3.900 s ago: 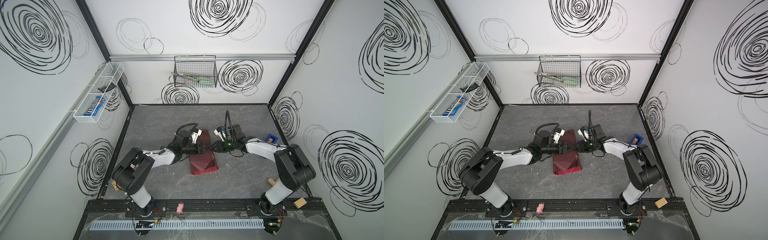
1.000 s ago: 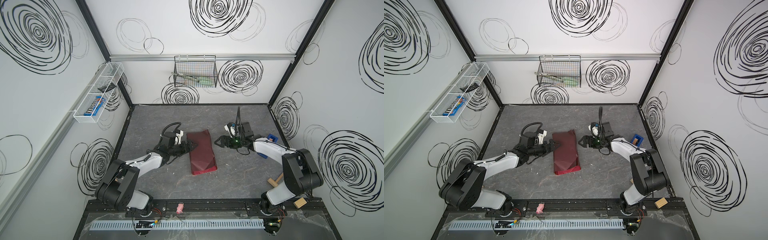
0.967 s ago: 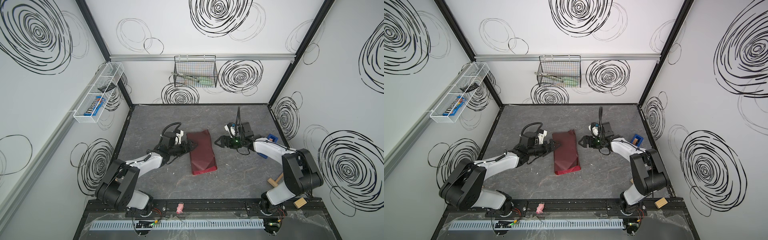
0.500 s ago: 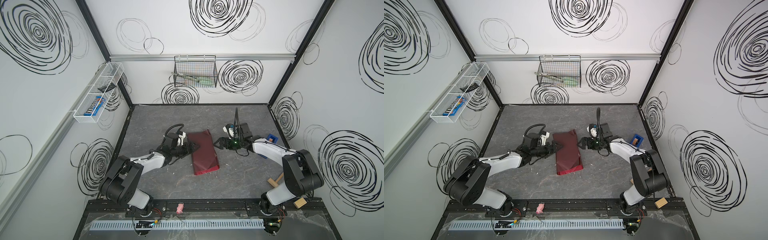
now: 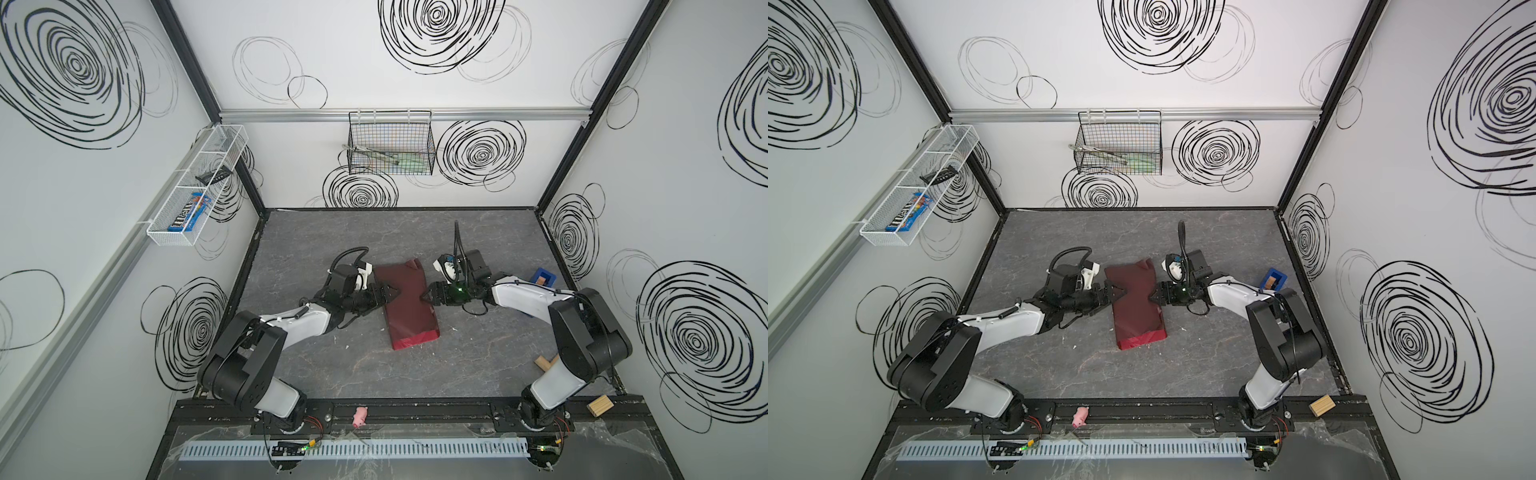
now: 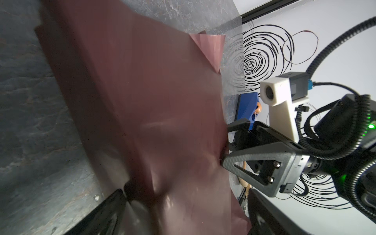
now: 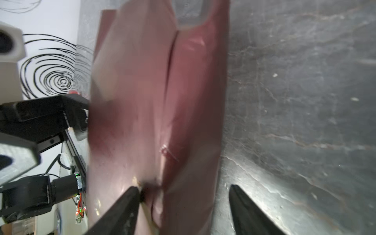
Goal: Wrap a gift box in wrapping paper
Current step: Smooth out the wrapping paper on the gift box.
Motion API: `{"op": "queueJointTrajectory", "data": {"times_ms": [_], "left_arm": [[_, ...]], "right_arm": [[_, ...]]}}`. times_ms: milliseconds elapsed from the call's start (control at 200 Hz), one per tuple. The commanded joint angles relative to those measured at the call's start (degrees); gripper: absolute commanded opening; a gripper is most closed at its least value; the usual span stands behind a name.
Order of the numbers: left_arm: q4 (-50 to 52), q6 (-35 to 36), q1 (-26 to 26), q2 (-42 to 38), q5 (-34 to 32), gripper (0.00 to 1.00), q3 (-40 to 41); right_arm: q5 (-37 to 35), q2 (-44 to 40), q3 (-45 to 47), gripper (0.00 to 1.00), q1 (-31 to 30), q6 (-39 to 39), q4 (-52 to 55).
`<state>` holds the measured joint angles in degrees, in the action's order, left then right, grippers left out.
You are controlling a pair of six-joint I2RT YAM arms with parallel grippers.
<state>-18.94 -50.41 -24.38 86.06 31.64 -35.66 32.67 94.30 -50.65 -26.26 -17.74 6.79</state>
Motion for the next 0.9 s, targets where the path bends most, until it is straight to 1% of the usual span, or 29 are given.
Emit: {"op": "queueJointTrajectory", "data": {"times_ms": [0,155,250,335,380,445,560,630,685,765,811,896], "left_arm": [[1.2,1.5,-0.3,0.1,-1.2,0.96,-2.8],[11.9,7.0,-0.2,1.0,-5.3,0.96,-6.8],[18.7,11.2,0.0,1.9,-9.4,0.96,-9.5],[22.8,14.0,0.0,2.6,-12.3,1.0,-11.5],[23.9,14.6,0.0,2.7,-13.1,0.96,-12.1],[24.8,15.0,0.0,2.7,-14.2,0.91,-12.6],[24.6,14.9,-0.2,2.3,-15.3,0.89,-12.0],[24.5,15.0,-0.5,2.4,-15.4,0.85,-11.9],[23.7,14.8,-0.6,2.7,-14.8,0.83,-11.5],[20.1,13.7,-0.7,2.7,-12.5,0.76,-10.2],[18.4,13.1,-0.8,2.9,-11.5,0.74,-9.7],[16.8,12.6,-1.4,3.5,-10.7,0.67,-9.9]], "right_arm": [[-0.3,0.8,-0.9,0.65,-0.1,0.7,0.3],[0.8,1.0,-0.8,0.57,0.2,0.7,0.0],[1.5,0.9,-0.6,0.56,0.4,0.7,-0.4],[1.9,0.9,-0.6,0.56,0.5,0.8,-0.4],[2.1,0.8,-0.5,0.56,0.7,0.9,-0.4],[2.4,0.8,-0.5,0.56,0.7,0.9,-0.4],[2.7,0.9,-0.6,0.55,0.7,1.1,-0.4],[2.8,1.0,-0.5,0.56,0.8,1.2,-0.5],[2.9,1.0,-0.5,0.55,0.7,1.2,-0.5],[3.4,0.9,-0.4,0.55,0.7,1.3,-0.9],[3.7,0.7,-0.2,0.55,0.7,1.4,-1.0],[4.2,0.5,0.0,0.56,0.6,1.7,-1.3]]}}
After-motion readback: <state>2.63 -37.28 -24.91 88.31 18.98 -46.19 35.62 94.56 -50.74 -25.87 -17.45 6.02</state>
